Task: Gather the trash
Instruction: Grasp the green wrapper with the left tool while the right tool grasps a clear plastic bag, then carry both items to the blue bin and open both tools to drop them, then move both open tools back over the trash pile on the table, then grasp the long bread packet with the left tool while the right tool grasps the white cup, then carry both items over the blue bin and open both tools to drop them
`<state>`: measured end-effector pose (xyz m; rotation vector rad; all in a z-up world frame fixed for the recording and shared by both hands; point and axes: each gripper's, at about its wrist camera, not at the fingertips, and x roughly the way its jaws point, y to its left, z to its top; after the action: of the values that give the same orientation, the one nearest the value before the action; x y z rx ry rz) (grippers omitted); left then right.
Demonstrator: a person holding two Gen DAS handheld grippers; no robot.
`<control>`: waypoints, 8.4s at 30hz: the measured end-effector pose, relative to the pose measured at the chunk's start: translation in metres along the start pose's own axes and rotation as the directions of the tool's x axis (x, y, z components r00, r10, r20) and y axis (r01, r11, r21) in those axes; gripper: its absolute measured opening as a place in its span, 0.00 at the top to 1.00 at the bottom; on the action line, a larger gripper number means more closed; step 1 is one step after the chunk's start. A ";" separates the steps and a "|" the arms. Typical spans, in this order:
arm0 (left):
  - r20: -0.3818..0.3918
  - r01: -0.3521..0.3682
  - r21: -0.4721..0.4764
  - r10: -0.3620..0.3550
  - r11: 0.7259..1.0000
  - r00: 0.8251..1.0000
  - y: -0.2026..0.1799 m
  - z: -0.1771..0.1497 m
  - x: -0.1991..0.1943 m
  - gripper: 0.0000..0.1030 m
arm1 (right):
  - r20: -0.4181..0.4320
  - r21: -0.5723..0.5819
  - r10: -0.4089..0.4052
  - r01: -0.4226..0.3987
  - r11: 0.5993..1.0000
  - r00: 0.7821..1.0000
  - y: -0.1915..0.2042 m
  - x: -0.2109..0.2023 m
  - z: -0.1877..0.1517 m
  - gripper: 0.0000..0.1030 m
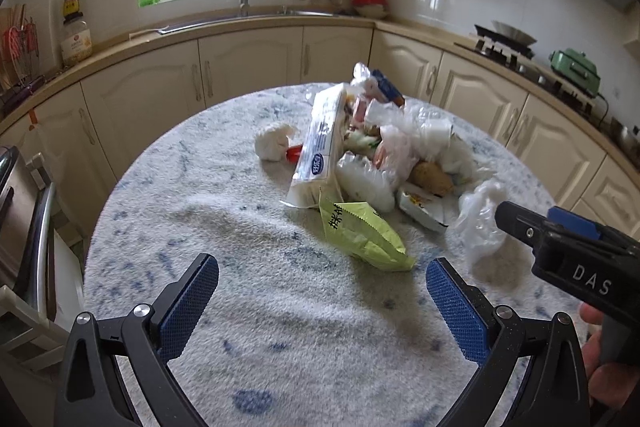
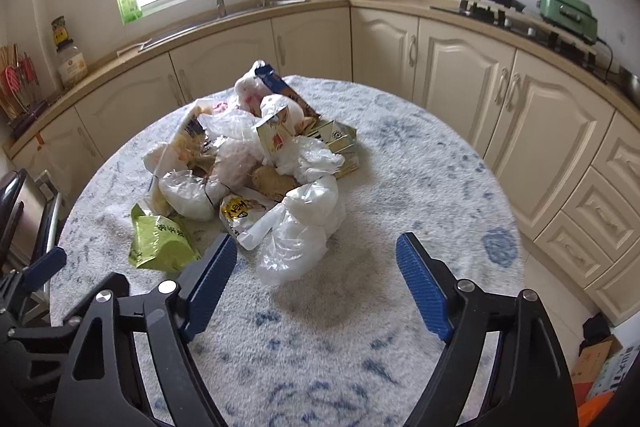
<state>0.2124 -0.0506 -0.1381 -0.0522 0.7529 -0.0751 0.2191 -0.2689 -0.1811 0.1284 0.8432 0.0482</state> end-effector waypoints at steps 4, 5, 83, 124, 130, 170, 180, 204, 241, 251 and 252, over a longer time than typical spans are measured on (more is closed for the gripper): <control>-0.015 0.007 0.006 -0.007 1.000 1.000 -0.006 0.007 0.027 0.01 | -0.039 0.028 0.039 -0.038 0.999 0.998 -0.001 0.023 0.008 0.27; -0.022 0.007 0.007 -0.007 1.000 1.000 -0.008 0.010 0.036 0.01 | -0.044 0.038 0.048 -0.046 0.998 0.998 -0.002 0.027 0.010 0.28; -0.556 0.567 0.379 -0.311 0.731 0.771 -0.532 -0.074 0.253 0.21 | -0.237 0.757 -0.103 0.250 0.604 0.966 -0.487 0.034 -0.218 0.45; 0.227 0.243 0.165 -0.277 0.956 0.934 -0.105 -0.042 -0.110 0.01 | 0.309 0.311 -0.115 0.014 0.950 0.944 -0.138 -0.145 0.013 0.00; 0.284 0.150 0.093 -0.170 0.984 0.944 -0.065 -0.066 -0.152 0.01 | 0.332 0.188 -0.056 -0.008 0.982 0.941 -0.073 -0.141 0.027 0.00; 0.021 -0.019 -0.036 0.020 0.999 1.000 -0.010 -0.005 0.037 0.01 | -0.003 -0.017 0.072 -0.072 0.997 0.997 -0.011 0.051 0.047 0.07; -0.120 0.059 -0.087 -0.069 0.994 0.990 0.001 0.031 0.113 0.29 | -0.082 -0.044 0.095 -0.099 0.994 0.992 -0.007 0.104 0.059 0.35; -0.117 0.141 -0.102 -0.153 0.985 0.981 0.038 0.057 0.139 0.73 | -0.057 -0.015 0.168 -0.169 0.985 0.984 -0.023 0.061 0.038 0.47; 0.009 0.196 -0.028 -0.195 0.980 0.981 0.002 0.016 0.026 0.73 | 0.072 -0.014 0.299 -0.299 0.954 0.951 -0.009 0.009 0.044 0.78; 0.039 0.291 0.076 -0.294 0.954 0.955 -0.061 0.015 -0.015 0.73 | 0.176 0.032 0.224 -0.233 0.972 0.959 -0.063 -0.057 0.035 0.78; 0.038 0.304 0.088 -0.309 0.948 0.950 -0.069 0.015 -0.017 0.73 | 0.184 0.043 0.205 -0.216 0.975 0.961 -0.073 -0.063 0.033 0.78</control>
<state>0.2070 -0.1179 -0.1103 -0.0931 0.6846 -0.4000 0.2014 -0.3498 -0.1226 0.2779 0.6496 0.2076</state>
